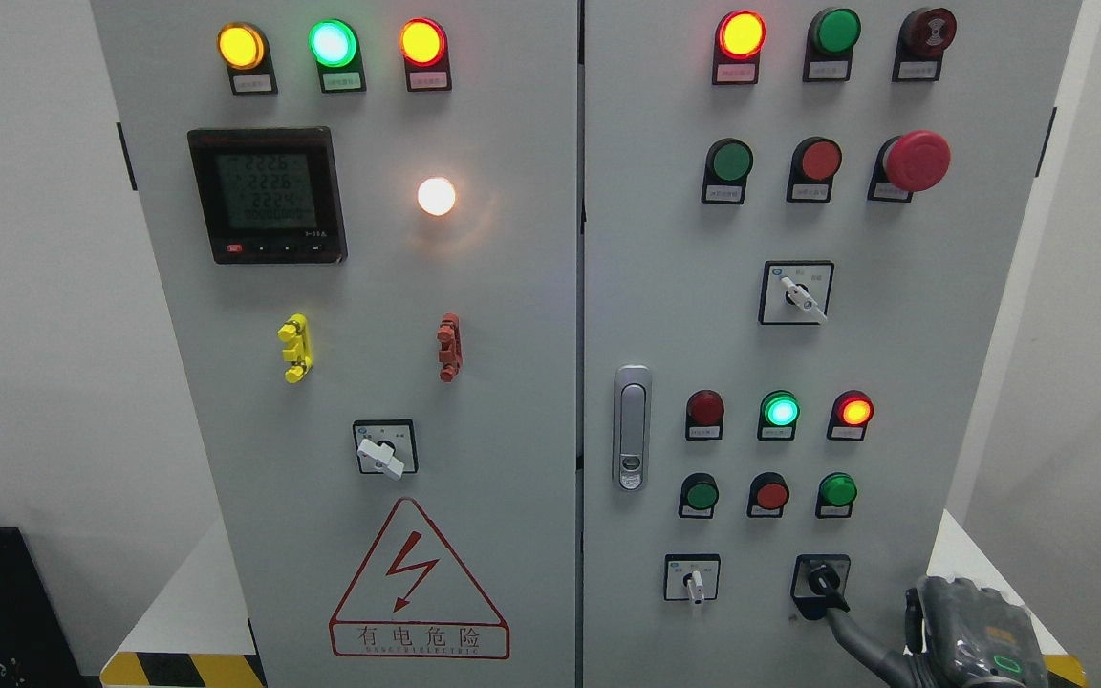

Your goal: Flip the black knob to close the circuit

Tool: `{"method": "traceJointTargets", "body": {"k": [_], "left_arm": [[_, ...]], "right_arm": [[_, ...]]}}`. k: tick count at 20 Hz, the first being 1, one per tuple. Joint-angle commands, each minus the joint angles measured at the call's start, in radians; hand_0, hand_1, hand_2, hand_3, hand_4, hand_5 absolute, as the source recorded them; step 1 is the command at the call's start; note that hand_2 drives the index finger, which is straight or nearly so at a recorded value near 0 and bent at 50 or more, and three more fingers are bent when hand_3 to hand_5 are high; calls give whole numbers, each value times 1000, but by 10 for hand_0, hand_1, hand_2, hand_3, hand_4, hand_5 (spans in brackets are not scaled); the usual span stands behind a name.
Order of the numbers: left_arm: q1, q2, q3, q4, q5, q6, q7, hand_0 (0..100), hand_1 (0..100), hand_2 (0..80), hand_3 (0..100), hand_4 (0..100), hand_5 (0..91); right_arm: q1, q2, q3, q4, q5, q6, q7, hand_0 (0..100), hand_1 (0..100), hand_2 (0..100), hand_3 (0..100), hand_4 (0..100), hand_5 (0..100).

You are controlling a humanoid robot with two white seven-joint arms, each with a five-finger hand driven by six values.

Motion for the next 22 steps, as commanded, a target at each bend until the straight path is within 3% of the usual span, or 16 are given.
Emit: {"method": "traceJointTargets", "body": {"k": [1, 6, 12, 15, 18, 21, 22], "left_arm": [[0, 1, 11, 0, 8, 0, 0, 0, 0, 0, 49, 25, 0], [0, -1, 11, 0, 8, 0, 0, 0, 0, 0, 49, 26, 0], [0, 1, 11, 0, 8, 0, 0, 0, 0, 0, 50, 25, 0], [0, -1, 11, 0, 8, 0, 0, 0, 0, 0, 50, 25, 0], [0, -1, 11, 0, 8, 0, 0, 0, 0, 0, 50, 25, 0], [0, -1, 11, 0, 8, 0, 0, 0, 0, 0, 50, 26, 0], [0, 1, 11, 0, 8, 0, 0, 0, 0, 0, 50, 26, 0]], "right_arm": [[5, 9, 38, -5, -10, 3, -28, 0, 79, 901, 1000, 818, 920], [35, 9, 76, -5, -10, 14, -65, 0, 89, 901, 1000, 818, 920], [72, 9, 93, -11, -10, 22, -76, 0, 103, 901, 1000, 818, 921], [83, 12, 99, -18, -13, 19, -120, 0, 105, 901, 1000, 818, 920], [90, 44, 96, -70, -161, 10, -172, 0, 107, 849, 1000, 788, 883], [161, 62, 82, -179, -369, 13, -177, 0, 121, 751, 967, 787, 783], [199, 87, 67, -217, -427, 10, -176, 0, 125, 726, 960, 775, 755]]}}
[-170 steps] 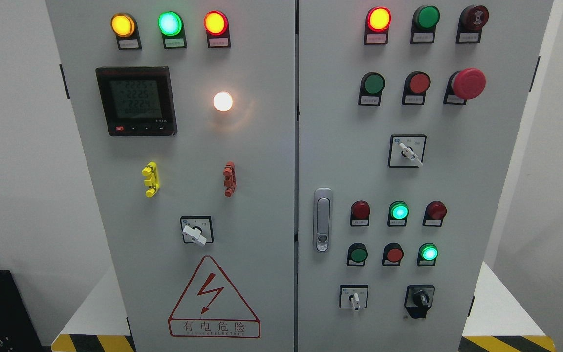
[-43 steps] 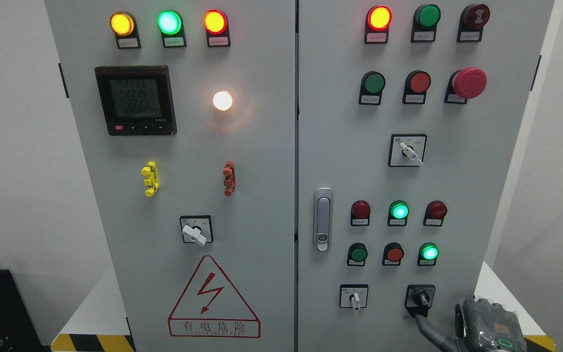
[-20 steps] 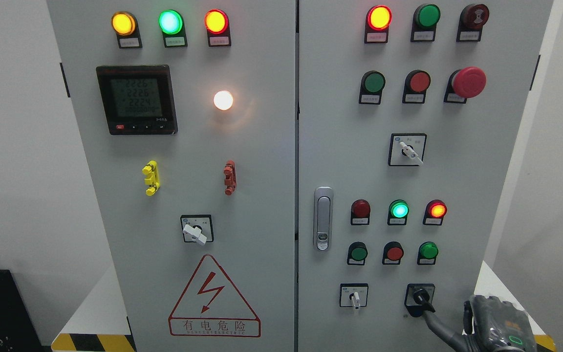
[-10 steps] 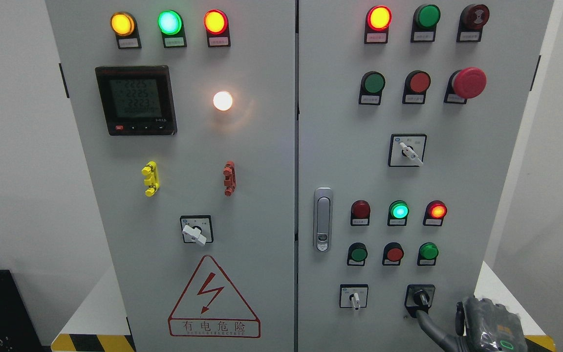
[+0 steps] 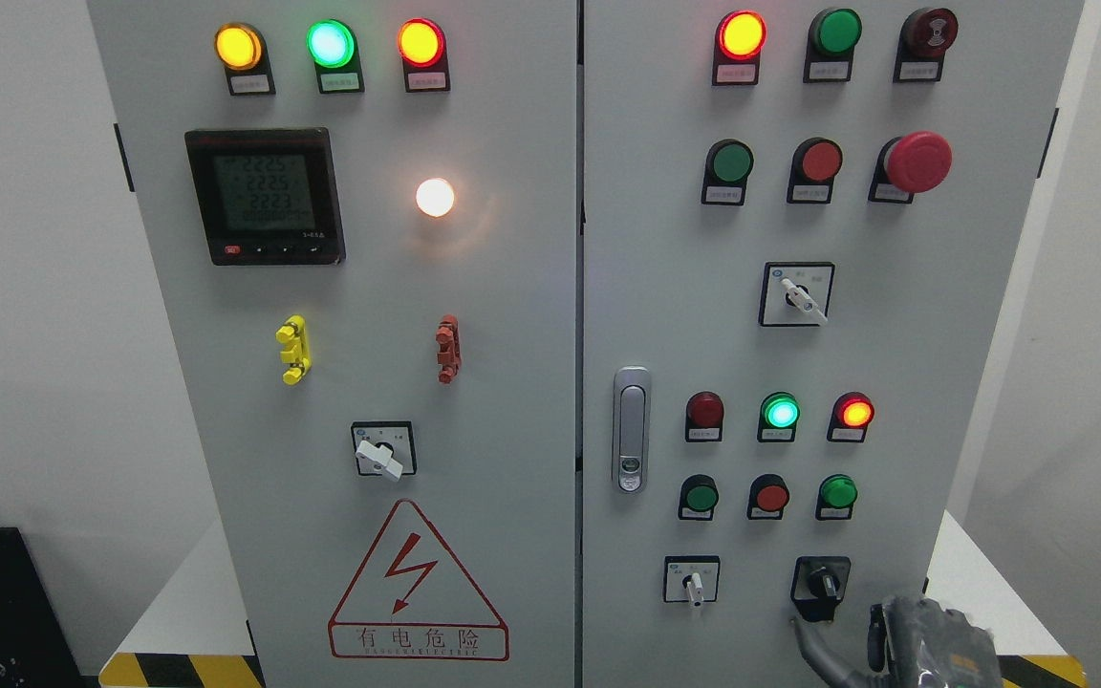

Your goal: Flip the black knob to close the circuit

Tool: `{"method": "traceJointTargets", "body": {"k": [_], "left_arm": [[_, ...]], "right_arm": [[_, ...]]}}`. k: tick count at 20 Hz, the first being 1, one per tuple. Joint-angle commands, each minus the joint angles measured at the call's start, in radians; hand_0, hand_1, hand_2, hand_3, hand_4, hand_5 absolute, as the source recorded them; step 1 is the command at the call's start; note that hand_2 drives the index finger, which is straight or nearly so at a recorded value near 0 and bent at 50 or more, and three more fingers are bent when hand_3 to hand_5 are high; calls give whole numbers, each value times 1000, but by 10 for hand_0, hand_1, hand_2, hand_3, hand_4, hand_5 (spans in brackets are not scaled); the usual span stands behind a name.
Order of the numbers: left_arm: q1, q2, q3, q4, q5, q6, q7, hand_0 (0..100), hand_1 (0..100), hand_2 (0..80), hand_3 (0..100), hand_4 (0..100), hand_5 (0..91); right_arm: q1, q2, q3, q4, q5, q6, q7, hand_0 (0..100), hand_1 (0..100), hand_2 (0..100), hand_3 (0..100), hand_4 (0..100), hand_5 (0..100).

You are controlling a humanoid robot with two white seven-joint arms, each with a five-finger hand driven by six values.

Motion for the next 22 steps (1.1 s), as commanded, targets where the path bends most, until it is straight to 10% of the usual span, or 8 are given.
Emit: {"method": "traceJointTargets", "body": {"k": [1, 3, 8, 13, 22], "left_arm": [[0, 1, 11, 0, 8, 0, 0, 0, 0, 0, 50, 26, 0], [0, -1, 11, 0, 8, 0, 0, 0, 0, 0, 50, 26, 0], [0, 1, 11, 0, 8, 0, 0, 0, 0, 0, 49, 27, 0], [0, -1, 11, 0, 8, 0, 0, 0, 0, 0, 50, 26, 0], [0, -1, 11, 0, 8, 0, 0, 0, 0, 0, 50, 26, 0]], "right_arm": [[128, 66, -44, -194, -305, -11, -5, 0, 133, 659, 921, 752, 715], [205, 87, -103, -244, -506, -90, -4, 0, 130, 546, 845, 713, 639], [392, 102, -191, -248, -948, -372, 12, 0, 76, 98, 245, 205, 48], [539, 102, -216, -247, -1198, -481, 165, 0, 0, 5, 103, 75, 0], [587, 102, -199, -228, -1245, -529, 213, 0, 0, 0, 21, 9, 0]]}}
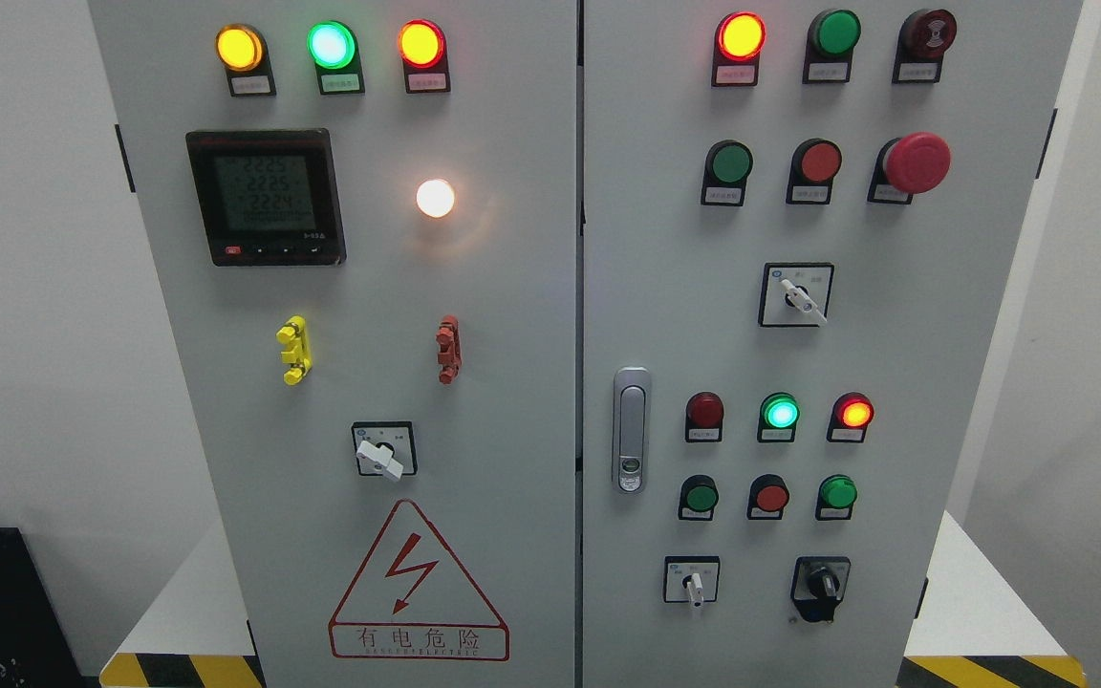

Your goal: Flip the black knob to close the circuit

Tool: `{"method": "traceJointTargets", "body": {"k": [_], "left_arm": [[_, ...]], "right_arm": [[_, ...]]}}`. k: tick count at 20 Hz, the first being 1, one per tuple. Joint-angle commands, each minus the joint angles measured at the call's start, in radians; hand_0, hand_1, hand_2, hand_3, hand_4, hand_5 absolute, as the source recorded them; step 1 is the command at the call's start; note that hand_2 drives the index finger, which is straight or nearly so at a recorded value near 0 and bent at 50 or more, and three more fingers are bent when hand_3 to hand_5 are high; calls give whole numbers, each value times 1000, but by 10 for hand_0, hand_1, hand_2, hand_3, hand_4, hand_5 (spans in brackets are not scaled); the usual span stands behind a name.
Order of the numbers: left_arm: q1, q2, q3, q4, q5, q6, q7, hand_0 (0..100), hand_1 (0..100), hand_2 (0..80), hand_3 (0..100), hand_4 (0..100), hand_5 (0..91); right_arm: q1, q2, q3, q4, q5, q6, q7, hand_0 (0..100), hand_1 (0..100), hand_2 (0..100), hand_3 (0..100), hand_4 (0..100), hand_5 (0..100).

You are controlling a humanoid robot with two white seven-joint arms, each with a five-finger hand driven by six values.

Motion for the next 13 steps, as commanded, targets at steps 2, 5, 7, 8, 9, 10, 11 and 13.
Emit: {"method": "traceJointTargets", "body": {"k": [2, 5, 7, 8, 9, 10, 11, 13], "left_arm": [[0, -1, 11, 0, 8, 0, 0, 0, 0, 0, 50, 26, 0], [0, -1, 11, 0, 8, 0, 0, 0, 0, 0, 50, 26, 0], [0, -1, 11, 0, 8, 0, 0, 0, 0, 0, 50, 26, 0], [0, -1, 11, 0, 8, 0, 0, 0, 0, 0, 50, 26, 0], [0, -1, 11, 0, 8, 0, 0, 0, 0, 0, 50, 26, 0], [0, 1, 11, 0, 8, 0, 0, 0, 0, 0, 50, 26, 0], [0, -1, 11, 0, 8, 0, 0, 0, 0, 0, 50, 26, 0], [0, -1, 11, 0, 8, 0, 0, 0, 0, 0, 50, 26, 0]], "right_arm": [[54, 15, -19, -21, -74, -6, 15, 0, 0, 0, 23, 18, 0], [56, 15, -10, -10, -74, -6, 48, 0, 0, 0, 44, 40, 0], [54, 15, -4, 0, -75, -6, 54, 0, 0, 0, 50, 47, 0], [54, 15, -4, 2, -74, -6, 54, 0, 0, 0, 53, 51, 0], [54, 15, -4, 3, -74, -6, 54, 0, 0, 0, 56, 53, 0], [54, 15, -4, 5, -75, -6, 54, 0, 0, 0, 56, 54, 0], [54, 15, -4, 5, -75, -6, 54, 0, 0, 0, 58, 56, 0], [54, 15, -4, 5, -75, -6, 54, 0, 0, 0, 65, 58, 0]]}}
